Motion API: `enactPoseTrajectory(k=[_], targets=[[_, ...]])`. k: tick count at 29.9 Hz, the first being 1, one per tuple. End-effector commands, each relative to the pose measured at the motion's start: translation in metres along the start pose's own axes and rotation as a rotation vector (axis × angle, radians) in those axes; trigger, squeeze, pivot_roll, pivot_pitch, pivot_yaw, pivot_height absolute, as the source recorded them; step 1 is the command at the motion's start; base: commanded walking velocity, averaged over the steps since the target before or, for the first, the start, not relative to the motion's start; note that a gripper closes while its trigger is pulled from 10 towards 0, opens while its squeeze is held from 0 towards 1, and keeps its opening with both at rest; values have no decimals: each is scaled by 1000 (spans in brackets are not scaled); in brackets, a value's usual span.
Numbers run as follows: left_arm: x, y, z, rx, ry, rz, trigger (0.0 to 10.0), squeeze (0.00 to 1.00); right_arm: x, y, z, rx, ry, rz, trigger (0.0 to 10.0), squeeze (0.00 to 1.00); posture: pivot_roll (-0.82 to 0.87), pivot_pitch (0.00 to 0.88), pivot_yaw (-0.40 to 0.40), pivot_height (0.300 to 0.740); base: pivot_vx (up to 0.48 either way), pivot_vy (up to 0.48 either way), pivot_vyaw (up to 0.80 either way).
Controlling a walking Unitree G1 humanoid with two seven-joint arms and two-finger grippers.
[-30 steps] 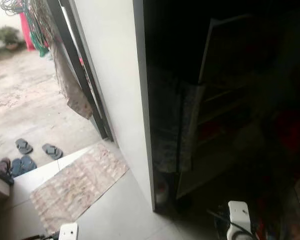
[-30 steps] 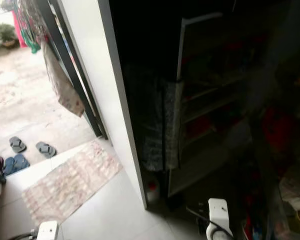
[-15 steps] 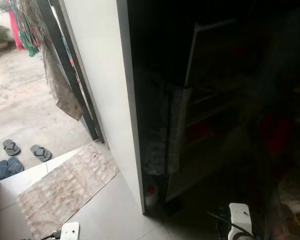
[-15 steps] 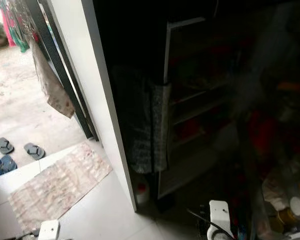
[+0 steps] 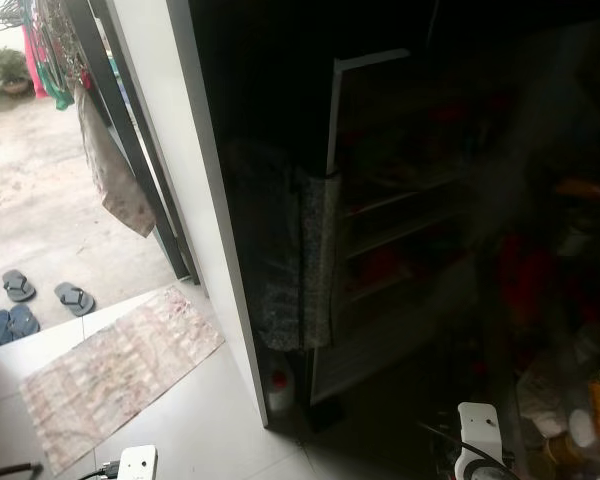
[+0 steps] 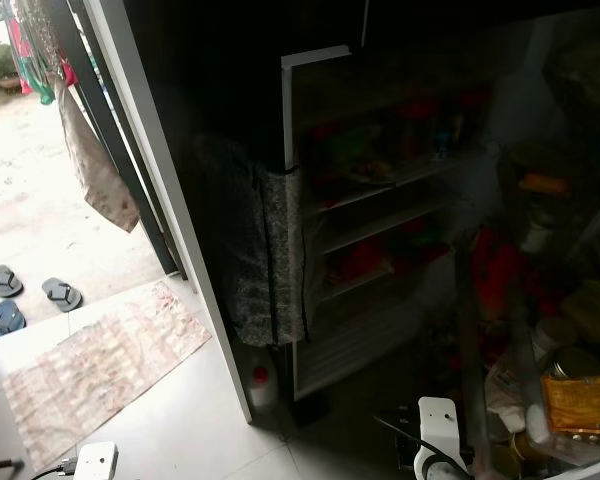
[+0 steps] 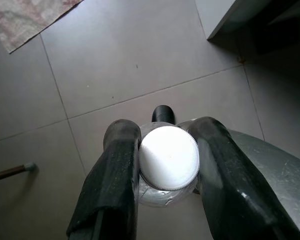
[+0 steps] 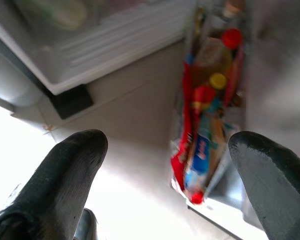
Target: Restocking fridge
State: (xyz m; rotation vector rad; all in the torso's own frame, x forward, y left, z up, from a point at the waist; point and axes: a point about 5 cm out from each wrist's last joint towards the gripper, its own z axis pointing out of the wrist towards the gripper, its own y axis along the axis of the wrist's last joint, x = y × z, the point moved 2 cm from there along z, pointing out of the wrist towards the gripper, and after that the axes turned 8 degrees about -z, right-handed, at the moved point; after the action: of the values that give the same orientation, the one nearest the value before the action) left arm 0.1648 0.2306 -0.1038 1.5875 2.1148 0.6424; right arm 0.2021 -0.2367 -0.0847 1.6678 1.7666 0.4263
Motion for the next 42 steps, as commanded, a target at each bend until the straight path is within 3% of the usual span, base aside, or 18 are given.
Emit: enactPoseTrajectory(k=[1,8,25,37,42], targets=[[7,0,-1,7,17,0,10000,0,5,0,0,4,15,-3,10000,0,15,29,4,740,0,0,0],[8,-1,-1,14,14,8,10000,0,6,0,0,9,17,-9,10000,0,18,34,6,740,0,0,0],[7,-3,-1,13,13,7,10000,0,7,2,1,13,7,10,10000,0,16,37,2,740,0,-271,0],[9,-3,-2,15,21,6,10000,0,10,6,2,5,4,20,10000,0,14,35,9,740,0,0,0],[10,-1,-2,13,21,9,10000,0,3,-3,0,22,-8,17,10000,0,14,36,15,740,0,0,0]])
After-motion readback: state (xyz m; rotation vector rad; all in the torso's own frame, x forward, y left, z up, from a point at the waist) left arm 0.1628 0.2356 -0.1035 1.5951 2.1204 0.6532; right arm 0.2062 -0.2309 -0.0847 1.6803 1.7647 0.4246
